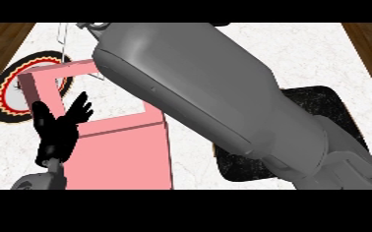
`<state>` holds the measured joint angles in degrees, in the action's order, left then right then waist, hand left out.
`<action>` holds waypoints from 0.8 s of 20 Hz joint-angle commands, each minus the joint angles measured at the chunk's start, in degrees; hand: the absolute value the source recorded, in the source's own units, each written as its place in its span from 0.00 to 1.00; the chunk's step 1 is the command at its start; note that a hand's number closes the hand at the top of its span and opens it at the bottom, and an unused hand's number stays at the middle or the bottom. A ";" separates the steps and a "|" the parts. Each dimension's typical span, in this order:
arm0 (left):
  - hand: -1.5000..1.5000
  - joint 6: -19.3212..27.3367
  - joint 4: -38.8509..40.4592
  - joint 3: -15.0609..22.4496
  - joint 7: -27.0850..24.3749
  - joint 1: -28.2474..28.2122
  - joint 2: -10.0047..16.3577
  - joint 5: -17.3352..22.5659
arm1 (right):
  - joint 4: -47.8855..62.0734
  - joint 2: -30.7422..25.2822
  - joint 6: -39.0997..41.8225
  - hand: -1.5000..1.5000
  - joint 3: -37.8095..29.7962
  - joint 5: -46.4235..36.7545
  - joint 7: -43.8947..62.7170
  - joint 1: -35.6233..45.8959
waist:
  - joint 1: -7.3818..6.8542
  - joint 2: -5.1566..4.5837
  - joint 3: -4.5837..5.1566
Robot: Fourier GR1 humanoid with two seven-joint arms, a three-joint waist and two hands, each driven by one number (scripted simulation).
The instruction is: Pick the can from the tray and place it in the tiered shelf
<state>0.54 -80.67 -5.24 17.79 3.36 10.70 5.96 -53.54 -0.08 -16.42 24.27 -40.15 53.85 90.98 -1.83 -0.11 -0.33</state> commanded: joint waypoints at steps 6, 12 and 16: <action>0.50 -1.93 1.24 1.15 1.11 0.46 -0.84 0.51 | 13.21 0.08 -6.47 1.00 -0.21 3.23 -5.39 4.70 | -0.59 -0.31 0.47; 0.50 -2.69 0.33 0.11 2.31 -0.16 0.21 1.18 | 17.77 0.08 -9.32 1.00 -3.11 5.47 -13.98 5.43 | -0.66 -0.39 0.44; 0.50 -2.95 4.56 0.15 -0.07 1.72 -0.71 0.73 | 18.02 0.08 -11.17 1.00 -1.30 5.93 -16.69 3.70 | 0.08 -0.39 0.45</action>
<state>-0.11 -80.15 -5.37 17.94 4.41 10.50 5.45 -36.95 0.00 -26.00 23.05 -35.17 40.25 95.00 -2.27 -0.29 -0.38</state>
